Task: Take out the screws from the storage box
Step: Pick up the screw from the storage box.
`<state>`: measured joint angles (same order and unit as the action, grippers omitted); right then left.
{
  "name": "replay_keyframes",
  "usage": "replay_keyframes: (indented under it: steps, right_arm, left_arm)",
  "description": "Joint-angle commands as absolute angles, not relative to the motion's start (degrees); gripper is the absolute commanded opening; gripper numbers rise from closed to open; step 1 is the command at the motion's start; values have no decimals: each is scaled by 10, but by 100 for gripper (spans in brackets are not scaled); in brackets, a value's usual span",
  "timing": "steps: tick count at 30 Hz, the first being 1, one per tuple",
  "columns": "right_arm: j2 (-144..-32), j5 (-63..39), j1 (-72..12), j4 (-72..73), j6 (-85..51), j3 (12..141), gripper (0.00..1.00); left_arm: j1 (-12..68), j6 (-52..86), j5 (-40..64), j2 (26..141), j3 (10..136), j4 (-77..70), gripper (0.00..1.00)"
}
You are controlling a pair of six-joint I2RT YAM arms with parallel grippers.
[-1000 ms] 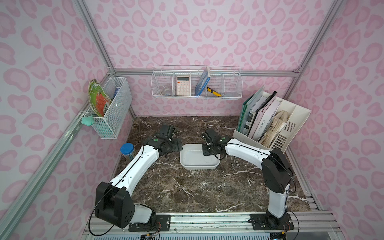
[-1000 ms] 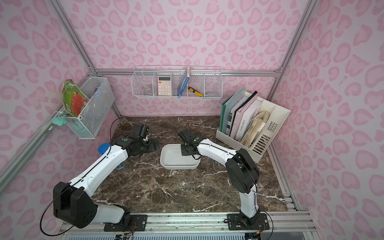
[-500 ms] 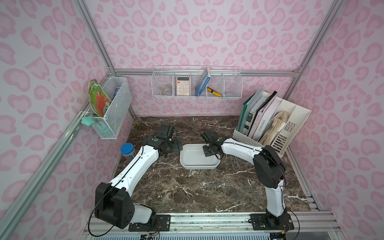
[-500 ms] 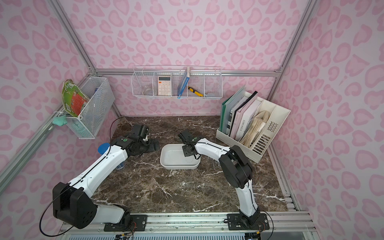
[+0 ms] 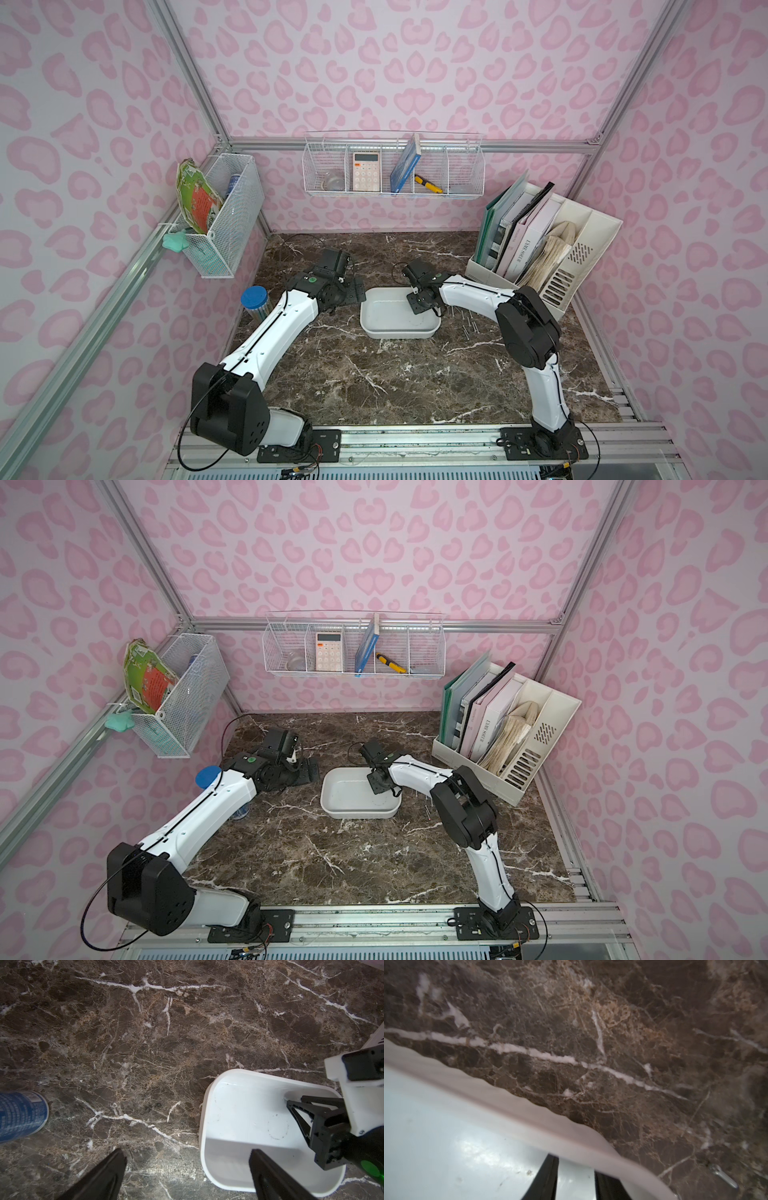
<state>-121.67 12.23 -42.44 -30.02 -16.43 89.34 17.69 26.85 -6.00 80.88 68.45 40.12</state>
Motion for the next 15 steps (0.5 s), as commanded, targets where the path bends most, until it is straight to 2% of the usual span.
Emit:
replay_keyframes:
  steps: [1,6,15]
  right_arm:
    - [-1223,136,-424,-318,-165,903,33]
    - [-1244,142,-425,-335,-165,913,31]
    - [-1242,120,-440,-344,-197,899,19]
  left_arm:
    - [177,269,-59,812,687,402,97]
    - [177,269,-60,813,687,400,97]
    - [177,269,-62,810,686,400,97]
